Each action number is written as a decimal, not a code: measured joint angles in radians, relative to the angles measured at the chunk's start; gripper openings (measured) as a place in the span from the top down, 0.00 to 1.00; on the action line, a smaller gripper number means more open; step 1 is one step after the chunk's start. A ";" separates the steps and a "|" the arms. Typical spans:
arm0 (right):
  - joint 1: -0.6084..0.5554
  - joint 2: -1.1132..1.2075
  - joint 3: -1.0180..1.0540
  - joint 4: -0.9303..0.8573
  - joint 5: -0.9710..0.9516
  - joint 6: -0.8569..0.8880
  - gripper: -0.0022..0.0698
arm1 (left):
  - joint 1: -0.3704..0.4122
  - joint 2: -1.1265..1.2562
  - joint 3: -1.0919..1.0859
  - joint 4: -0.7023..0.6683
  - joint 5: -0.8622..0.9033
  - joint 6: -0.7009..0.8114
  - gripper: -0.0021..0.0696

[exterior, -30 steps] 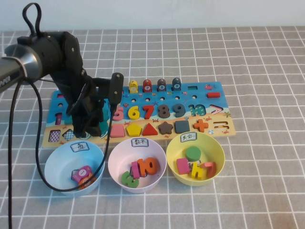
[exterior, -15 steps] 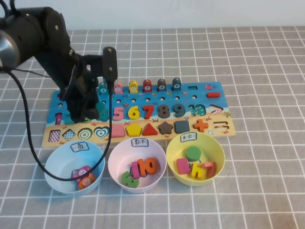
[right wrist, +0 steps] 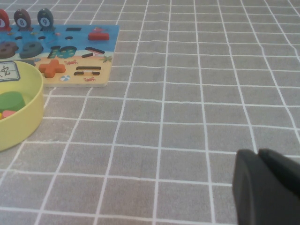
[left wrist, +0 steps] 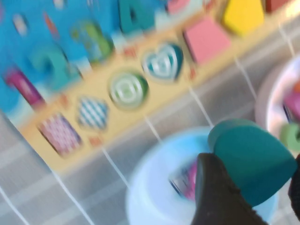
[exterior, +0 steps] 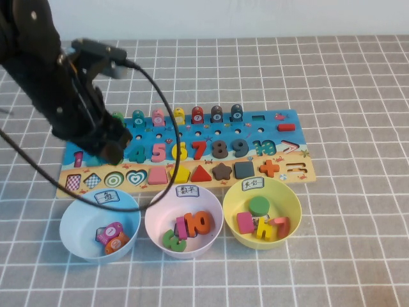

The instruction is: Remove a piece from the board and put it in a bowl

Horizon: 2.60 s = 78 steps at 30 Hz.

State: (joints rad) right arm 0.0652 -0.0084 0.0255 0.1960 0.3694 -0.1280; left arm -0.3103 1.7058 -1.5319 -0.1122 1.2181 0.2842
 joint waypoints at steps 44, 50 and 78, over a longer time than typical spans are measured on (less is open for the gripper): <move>0.000 0.000 0.000 0.000 0.000 0.000 0.99 | -0.516 0.373 -0.300 0.000 0.007 -0.162 0.59; 0.000 0.000 0.000 0.000 0.000 0.000 0.99 | -0.518 0.378 -0.302 0.011 0.007 -0.275 0.59; 0.000 0.000 0.000 0.000 0.000 0.000 0.99 | -0.517 0.428 -0.302 0.089 0.007 -0.348 0.59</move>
State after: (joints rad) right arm 0.0652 -0.0084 0.0255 0.1960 0.3694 -0.1280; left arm -0.8271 2.1339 -1.8337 -0.0231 1.2249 -0.0642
